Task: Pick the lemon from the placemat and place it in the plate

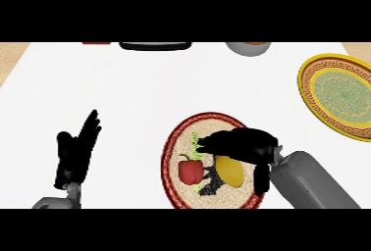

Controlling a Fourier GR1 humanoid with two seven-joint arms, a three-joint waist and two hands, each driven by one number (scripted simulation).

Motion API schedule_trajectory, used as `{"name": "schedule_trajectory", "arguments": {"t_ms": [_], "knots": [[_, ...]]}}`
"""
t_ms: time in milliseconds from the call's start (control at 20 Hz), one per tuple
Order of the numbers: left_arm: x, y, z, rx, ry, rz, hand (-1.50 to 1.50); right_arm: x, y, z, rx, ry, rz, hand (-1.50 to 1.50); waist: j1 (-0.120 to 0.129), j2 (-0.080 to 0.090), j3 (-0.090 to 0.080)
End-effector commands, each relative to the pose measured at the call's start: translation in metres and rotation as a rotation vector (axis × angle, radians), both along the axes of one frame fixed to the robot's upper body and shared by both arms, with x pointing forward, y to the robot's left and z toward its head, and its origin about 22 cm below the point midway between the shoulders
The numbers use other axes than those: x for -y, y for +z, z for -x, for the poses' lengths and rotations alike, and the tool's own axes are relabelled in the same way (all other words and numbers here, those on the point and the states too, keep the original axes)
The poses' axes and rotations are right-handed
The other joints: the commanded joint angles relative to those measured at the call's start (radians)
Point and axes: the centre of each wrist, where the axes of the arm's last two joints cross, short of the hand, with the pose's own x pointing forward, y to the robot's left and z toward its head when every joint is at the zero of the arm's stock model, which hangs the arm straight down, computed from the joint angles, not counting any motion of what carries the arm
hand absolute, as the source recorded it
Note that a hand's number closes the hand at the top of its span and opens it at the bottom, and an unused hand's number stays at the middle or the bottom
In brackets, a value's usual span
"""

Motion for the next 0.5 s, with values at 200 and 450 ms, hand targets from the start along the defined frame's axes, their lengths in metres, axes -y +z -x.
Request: {"name": "schedule_trajectory", "arguments": {"t_ms": [200, 450], "knots": [[0.015, -0.002, -0.008, -0.010, -0.016, 0.010, 0.00, -0.028, -0.006, -0.008, -0.011, 0.016, 0.032, 1.50, 0.000, 0.001, 0.000], [0.005, 0.011, -0.023, 0.008, 0.003, 0.000, 0.00, 0.004, -0.010, -0.007, 0.100, 0.067, -0.041, 1.50, -0.002, 0.001, 0.000]]}}
